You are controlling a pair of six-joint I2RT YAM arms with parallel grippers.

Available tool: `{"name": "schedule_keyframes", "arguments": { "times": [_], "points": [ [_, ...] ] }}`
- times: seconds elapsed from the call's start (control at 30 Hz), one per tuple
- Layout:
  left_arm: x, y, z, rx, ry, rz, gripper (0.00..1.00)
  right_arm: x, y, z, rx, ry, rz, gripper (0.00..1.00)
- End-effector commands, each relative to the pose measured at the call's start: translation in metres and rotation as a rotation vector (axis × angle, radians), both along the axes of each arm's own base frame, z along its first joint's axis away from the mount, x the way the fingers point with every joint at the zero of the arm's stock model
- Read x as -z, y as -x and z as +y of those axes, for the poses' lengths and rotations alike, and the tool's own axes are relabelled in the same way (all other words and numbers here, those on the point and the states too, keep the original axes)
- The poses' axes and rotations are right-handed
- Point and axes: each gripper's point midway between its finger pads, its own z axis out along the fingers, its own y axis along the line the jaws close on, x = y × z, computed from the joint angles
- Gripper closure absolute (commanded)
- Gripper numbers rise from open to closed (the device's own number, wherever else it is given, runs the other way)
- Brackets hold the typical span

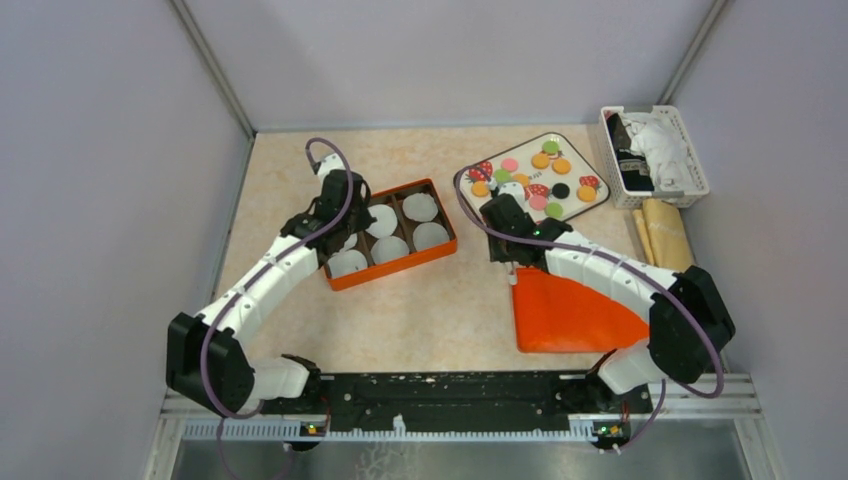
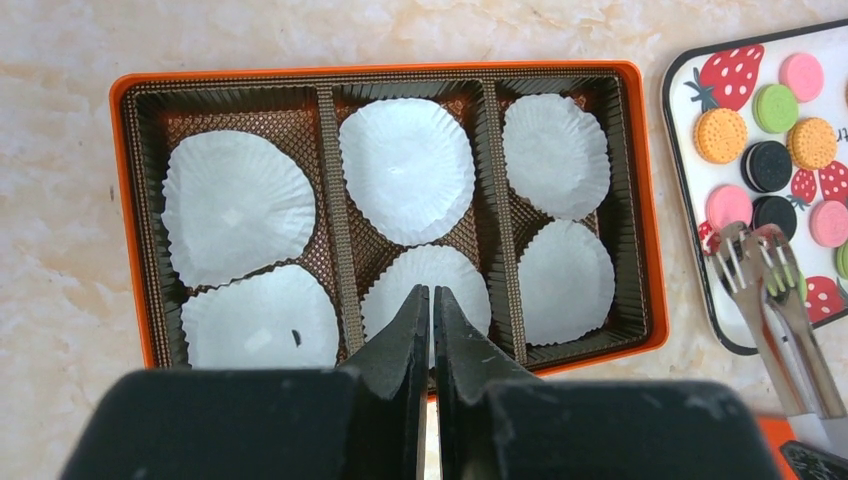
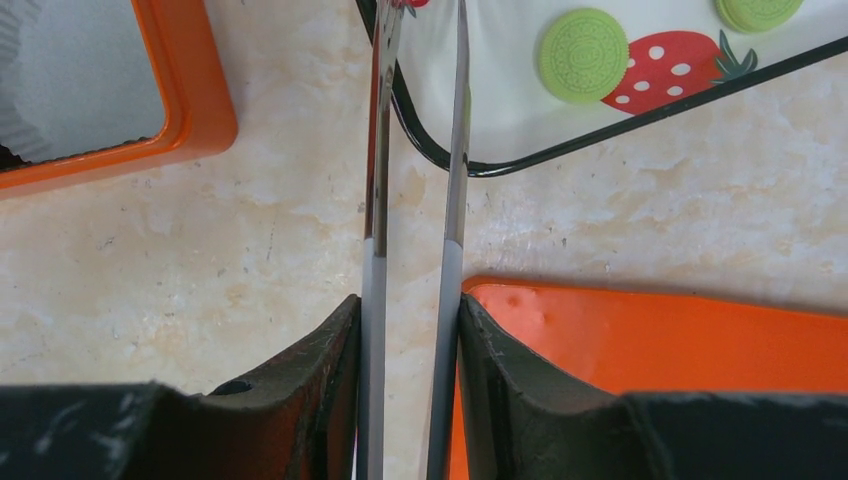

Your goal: Pack the cookies

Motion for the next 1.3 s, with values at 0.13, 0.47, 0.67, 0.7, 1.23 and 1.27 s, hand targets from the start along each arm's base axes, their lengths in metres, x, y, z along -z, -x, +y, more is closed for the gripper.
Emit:
{"name": "schedule_keyframes", "arguments": {
  "times": [0.13,0.47,0.67,0.7,1.23,1.27],
  "points": [
    [-0.007,0.005,-0.001,0.011,0.02,-0.029,0.9,-0.032,-0.003,-0.005,0.051,-0.067,-0.072,0.66],
    [-0.006,0.007,0.005,-0.002,0.002,-0.032,0.89,-0.015,-0.008,0.0,0.052,-0.044,-0.038,0.58],
    [-0.009,0.008,0.007,-0.007,-0.001,-0.041,0.88,-0.009,-0.015,0.001,0.064,-0.041,-0.032,0.57],
    [-0.009,0.008,0.007,-0.009,-0.001,-0.043,0.88,-0.009,-0.017,0.001,0.068,-0.045,-0.034,0.57],
    [-0.01,0.013,0.012,-0.02,-0.004,-0.043,0.86,-0.008,-0.041,0.015,0.063,-0.089,-0.03,0.58],
    [-0.01,0.013,0.012,-0.021,-0.004,-0.043,0.86,-0.008,-0.042,0.015,0.062,-0.088,-0.028,0.58]
  ]
}}
